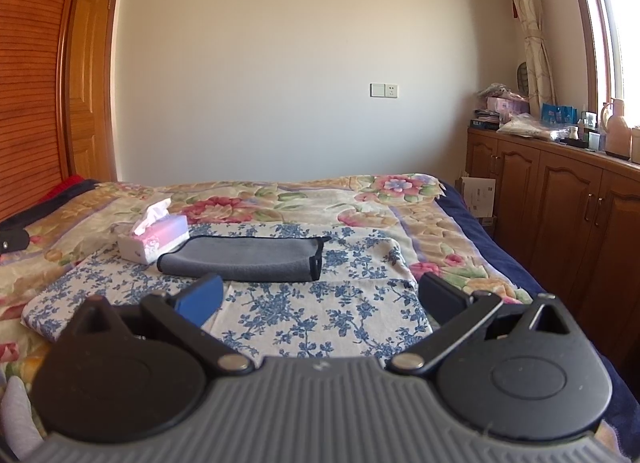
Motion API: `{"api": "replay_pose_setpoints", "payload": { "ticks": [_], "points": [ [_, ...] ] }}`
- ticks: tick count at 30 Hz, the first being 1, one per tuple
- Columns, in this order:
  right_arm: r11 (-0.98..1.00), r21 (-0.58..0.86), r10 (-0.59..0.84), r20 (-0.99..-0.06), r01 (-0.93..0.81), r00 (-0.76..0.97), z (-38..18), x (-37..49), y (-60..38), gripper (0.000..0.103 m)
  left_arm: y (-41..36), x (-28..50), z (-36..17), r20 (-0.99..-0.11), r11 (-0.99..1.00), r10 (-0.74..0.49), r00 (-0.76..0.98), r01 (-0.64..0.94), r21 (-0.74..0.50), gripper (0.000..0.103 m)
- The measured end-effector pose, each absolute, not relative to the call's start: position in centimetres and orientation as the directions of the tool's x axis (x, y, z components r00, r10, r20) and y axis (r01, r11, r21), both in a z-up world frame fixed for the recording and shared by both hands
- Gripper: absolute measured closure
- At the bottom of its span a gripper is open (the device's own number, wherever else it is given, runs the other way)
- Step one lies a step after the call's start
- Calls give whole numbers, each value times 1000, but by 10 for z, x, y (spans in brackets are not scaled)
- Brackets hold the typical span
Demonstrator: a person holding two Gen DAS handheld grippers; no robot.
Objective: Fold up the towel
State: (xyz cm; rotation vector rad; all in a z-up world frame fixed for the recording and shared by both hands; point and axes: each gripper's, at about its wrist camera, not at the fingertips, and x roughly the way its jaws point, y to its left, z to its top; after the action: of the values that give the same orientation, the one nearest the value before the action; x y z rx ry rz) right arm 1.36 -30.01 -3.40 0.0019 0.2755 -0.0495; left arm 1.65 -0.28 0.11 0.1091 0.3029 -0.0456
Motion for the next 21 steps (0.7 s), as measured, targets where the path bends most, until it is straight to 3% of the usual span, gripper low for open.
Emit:
{"api": "replay_pose_setpoints", "payload": {
  "ticks": [21],
  "points": [
    [999, -4, -49, -274, 50, 960, -35, 15, -301, 0, -1, 16, -2, -306, 992, -27, 952, 62, 107, 0]
  ]
}}
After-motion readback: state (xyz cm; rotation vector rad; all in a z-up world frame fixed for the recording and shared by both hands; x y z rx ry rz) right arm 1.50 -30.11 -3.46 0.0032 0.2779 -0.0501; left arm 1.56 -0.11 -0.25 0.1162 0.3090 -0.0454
